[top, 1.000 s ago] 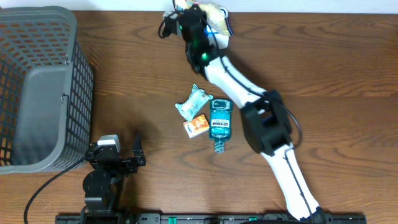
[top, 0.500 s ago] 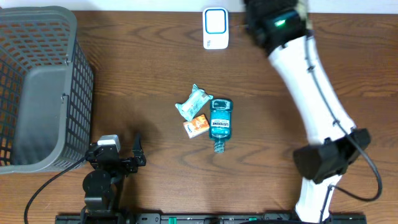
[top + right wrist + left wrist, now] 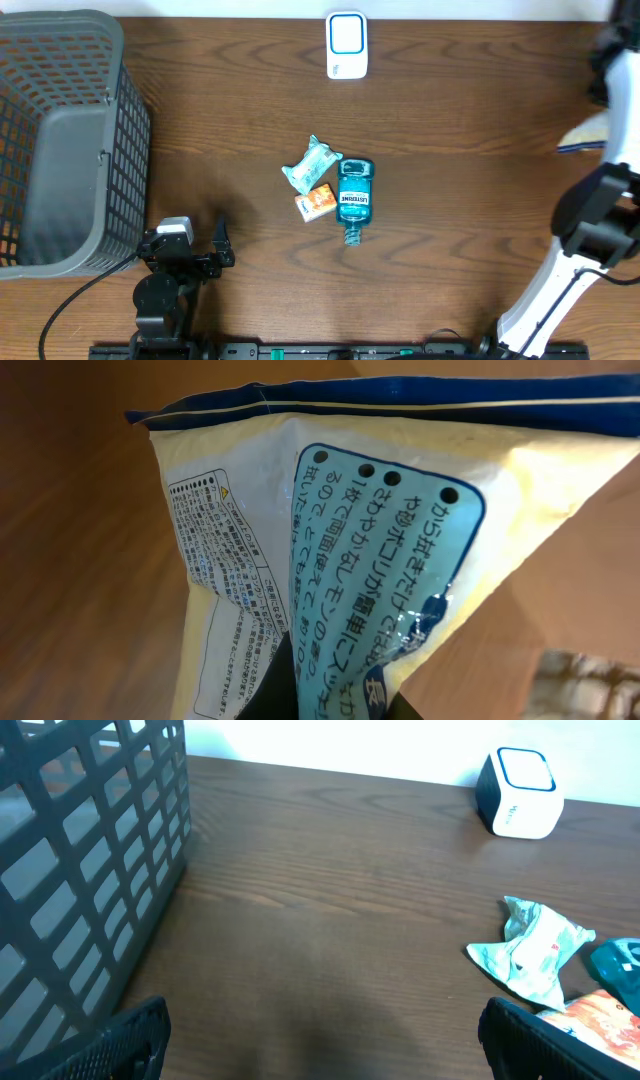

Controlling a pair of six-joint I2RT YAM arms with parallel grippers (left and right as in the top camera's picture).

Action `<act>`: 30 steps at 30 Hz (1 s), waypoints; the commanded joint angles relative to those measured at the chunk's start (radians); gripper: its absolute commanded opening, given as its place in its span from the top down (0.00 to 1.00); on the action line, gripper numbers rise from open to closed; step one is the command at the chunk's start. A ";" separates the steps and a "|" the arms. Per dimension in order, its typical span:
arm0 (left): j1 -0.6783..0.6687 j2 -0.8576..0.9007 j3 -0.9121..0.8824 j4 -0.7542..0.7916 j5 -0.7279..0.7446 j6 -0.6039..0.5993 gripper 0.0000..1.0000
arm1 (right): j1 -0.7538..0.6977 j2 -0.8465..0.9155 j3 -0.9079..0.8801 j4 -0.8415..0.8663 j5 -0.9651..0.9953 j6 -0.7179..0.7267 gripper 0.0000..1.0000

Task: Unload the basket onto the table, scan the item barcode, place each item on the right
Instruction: 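Carry the scanned snack bag away to the right side, then move the right gripper back over the blue mouthwash bottle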

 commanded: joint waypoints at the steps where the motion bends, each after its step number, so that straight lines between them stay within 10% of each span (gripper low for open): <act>1: -0.002 -0.001 -0.023 -0.004 -0.009 0.010 0.02 | -0.095 0.080 0.011 0.014 -0.077 0.066 0.99; 9: -0.002 -0.001 -0.023 -0.004 -0.009 0.010 0.02 | -0.249 0.163 0.011 -0.002 -0.105 0.139 0.97; 14: -0.002 -0.001 -0.023 -0.004 -0.009 0.010 0.02 | -0.279 0.092 0.011 0.015 -0.164 0.110 0.01; 24: -0.002 -0.001 -0.023 -0.004 -0.009 0.010 0.02 | -0.195 -0.105 0.011 -0.212 -0.908 0.255 0.01; 30: -0.002 -0.001 -0.023 -0.004 -0.009 0.010 0.02 | 0.027 -0.105 0.002 -0.401 -0.953 0.260 0.09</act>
